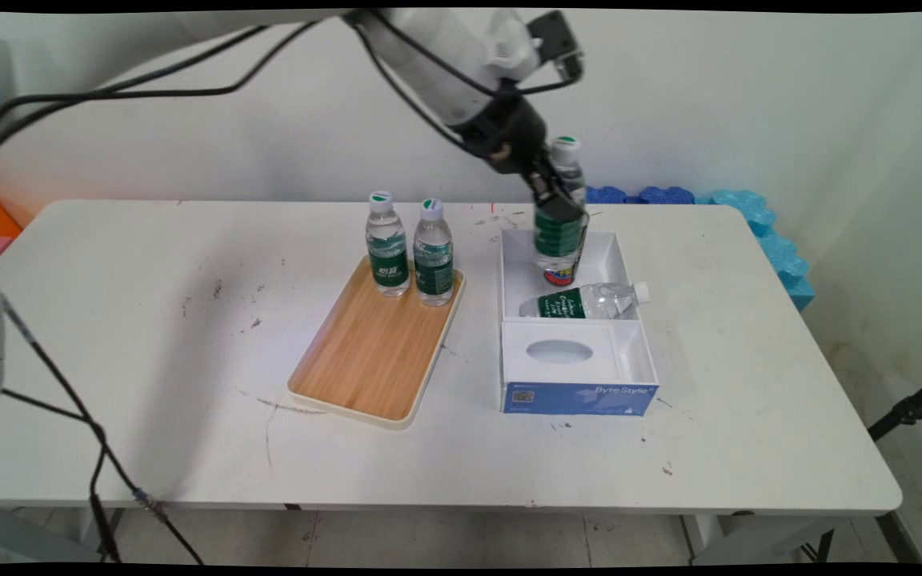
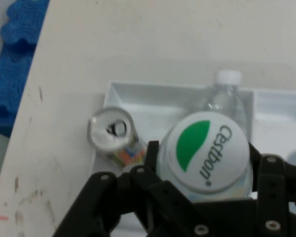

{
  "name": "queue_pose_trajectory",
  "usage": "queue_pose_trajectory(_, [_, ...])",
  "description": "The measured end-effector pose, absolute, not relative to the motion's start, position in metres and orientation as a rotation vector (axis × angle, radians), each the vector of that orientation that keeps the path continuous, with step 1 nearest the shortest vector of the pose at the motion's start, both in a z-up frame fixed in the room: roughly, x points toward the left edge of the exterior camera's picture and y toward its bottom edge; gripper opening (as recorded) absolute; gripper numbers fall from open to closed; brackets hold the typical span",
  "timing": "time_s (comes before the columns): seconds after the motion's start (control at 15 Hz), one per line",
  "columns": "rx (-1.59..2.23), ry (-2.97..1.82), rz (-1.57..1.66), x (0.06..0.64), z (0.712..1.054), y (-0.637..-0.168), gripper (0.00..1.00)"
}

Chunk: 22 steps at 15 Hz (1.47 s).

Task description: Place the picked object on the tray

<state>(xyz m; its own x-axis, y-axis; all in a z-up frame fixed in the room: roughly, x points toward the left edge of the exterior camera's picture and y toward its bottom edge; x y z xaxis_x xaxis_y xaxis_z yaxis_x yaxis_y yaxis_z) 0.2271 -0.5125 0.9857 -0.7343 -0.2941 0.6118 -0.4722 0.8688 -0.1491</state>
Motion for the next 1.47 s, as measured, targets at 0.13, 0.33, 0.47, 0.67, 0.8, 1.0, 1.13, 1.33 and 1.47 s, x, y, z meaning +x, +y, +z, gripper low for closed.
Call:
queue_pose_trajectory(0.13, [0.529, -2.450, 0.385, 0.252, 0.992, -0.495, 0.00])
queue_pose_trajectory(0.33, [0.502, -2.462, 0.374, 0.285, 0.997, -0.472, 0.00])
queue_pose_trajectory(0.47, [0.487, -2.472, 0.371, 0.307, 0.998, -0.458, 0.00])
queue_pose_trajectory(0.67, [0.481, -2.490, 0.372, 0.338, 0.996, -0.440, 0.00])
queue_pose_trajectory(0.8, [0.485, -2.501, 0.374, 0.356, 0.991, -0.430, 0.00])
queue_pose_trajectory(1.0, [0.511, -2.512, 0.372, 0.383, 0.979, -0.416, 0.00])
queue_pose_trajectory(1.13, [0.531, -2.520, 0.373, 0.399, 0.968, -0.409, 0.00])
queue_pose_trajectory(1.33, [0.553, -2.527, 0.378, 0.415, 0.954, -0.403, 0.00])
queue_pose_trajectory(1.47, [0.574, -2.532, 0.384, 0.426, 0.941, -0.400, 0.00])
